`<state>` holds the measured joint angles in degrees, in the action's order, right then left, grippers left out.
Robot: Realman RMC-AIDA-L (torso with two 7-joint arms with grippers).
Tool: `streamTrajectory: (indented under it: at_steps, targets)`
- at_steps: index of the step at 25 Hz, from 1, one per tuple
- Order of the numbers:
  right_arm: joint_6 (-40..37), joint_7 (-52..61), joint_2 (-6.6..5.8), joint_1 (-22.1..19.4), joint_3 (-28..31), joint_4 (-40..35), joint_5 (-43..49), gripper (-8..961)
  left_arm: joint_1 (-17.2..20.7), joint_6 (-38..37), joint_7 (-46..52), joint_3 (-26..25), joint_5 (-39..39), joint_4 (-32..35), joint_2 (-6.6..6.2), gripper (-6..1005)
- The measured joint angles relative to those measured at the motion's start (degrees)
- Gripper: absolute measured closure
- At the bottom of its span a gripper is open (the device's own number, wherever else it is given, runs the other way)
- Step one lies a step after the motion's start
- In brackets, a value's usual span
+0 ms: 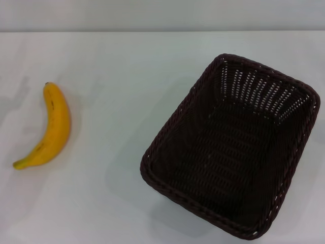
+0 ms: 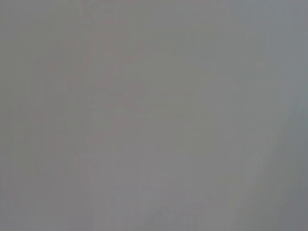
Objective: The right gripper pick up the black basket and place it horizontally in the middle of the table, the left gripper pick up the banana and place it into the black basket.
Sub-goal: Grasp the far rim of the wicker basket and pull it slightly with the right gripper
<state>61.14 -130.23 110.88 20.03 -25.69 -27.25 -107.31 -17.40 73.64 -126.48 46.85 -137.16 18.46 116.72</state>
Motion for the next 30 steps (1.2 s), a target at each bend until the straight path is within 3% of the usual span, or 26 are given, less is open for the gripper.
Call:
streamTrajectory:
  at_steps: [11, 15, 19, 26, 30]
  targets:
    - [0.2, 1.44, 0.23, 0.0, 0.26, -1.69, -0.4, 88, 0.71, 0.04, -0.53, 0.0, -0.08, 0.0, -0.06, 146]
    - [0.62, 5.79, 0.28, -0.13, -1.8, -6.63, 1.48, 90, 0.77, 0.17, -0.55, 0.01, -0.07, 0.0, -0.22, 148]
    - [0.82, 13.72, -0.43, 0.44, -4.73, -14.07, 6.68, 92, 0.79, 0.18, -0.55, 0.0, 0.06, 0.0, -0.37, 150]
    - [2.44, 40.37, -4.8, 6.95, -10.08, -28.25, 28.92, 95, 1.36, 0.17, -0.62, 0.0, 0.35, -0.01, -0.54, 153]
    - [11.21, 54.65, -8.64, 13.34, -10.65, -33.35, 44.64, 97, 1.75, 0.43, -0.62, 0.0, 0.37, -0.01, -0.69, 154]
